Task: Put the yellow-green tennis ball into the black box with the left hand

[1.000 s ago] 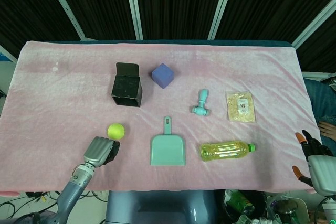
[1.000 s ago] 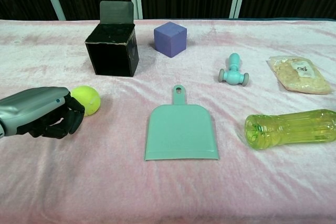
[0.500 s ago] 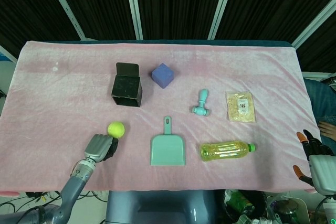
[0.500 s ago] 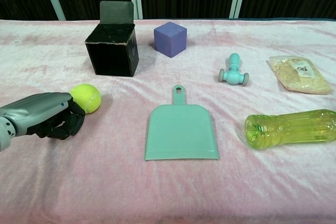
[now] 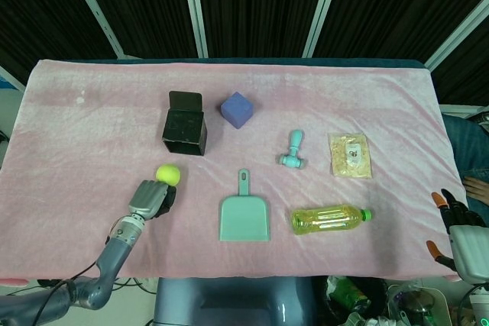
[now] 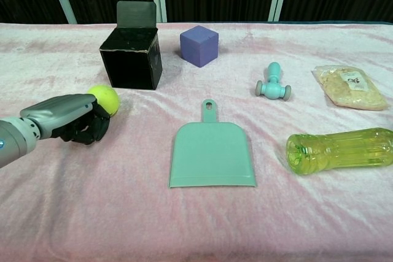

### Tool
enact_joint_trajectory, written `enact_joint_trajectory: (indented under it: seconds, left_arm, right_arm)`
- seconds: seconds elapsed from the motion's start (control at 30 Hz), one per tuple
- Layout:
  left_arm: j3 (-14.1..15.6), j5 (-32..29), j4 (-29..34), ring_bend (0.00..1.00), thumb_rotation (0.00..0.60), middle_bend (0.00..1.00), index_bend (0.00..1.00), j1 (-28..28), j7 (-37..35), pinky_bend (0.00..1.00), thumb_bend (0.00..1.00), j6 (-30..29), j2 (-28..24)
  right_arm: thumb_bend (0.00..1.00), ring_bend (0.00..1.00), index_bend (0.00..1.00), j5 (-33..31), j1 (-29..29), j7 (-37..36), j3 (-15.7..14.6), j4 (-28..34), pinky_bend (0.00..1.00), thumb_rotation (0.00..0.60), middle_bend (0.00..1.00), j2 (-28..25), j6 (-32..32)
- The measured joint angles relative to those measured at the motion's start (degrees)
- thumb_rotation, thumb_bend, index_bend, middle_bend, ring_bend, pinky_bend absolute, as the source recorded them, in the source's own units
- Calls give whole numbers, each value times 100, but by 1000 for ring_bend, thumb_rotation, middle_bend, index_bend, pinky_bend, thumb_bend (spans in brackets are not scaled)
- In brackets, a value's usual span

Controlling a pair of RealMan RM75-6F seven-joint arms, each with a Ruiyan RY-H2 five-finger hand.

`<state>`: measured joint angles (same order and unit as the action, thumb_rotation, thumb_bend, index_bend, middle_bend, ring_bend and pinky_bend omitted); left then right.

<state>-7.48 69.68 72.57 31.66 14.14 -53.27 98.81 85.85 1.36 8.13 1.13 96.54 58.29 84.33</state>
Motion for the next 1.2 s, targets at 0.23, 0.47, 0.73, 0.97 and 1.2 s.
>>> enact_joint_trajectory:
  seconds: [0.23,0.47,0.73,0.97,1.2]
  left_arm:
    - [-236,-80,-327,924,600,908,823,397,-46,1000,805,390,74]
    - [-419,-320,-859,923,600,906,823,865,106,1000,805,918,194]
    - [-583,-450,-1836,923,600,906,823,1429,81,1000,804,1309,649]
    - [-690,-486,-2421,923,600,906,823,1716,-149,1000,805,1465,941]
    - [-820,-588,-2874,924,600,905,823,1973,-354,1000,805,1706,1118]
  right_arm:
    - [215,150,75,-26,2,20,8,0,245,600,42,7,-10]
    - [215,150,75,-45,7,24,17,6,246,600,42,7,-23]
    - [214,150,75,-71,3,5,41,10,245,600,42,7,-4]
    - [214,150,75,-81,1,-3,40,18,246,600,42,0,-13]
    - [217,150,75,-90,1,11,43,30,246,600,42,4,-17]
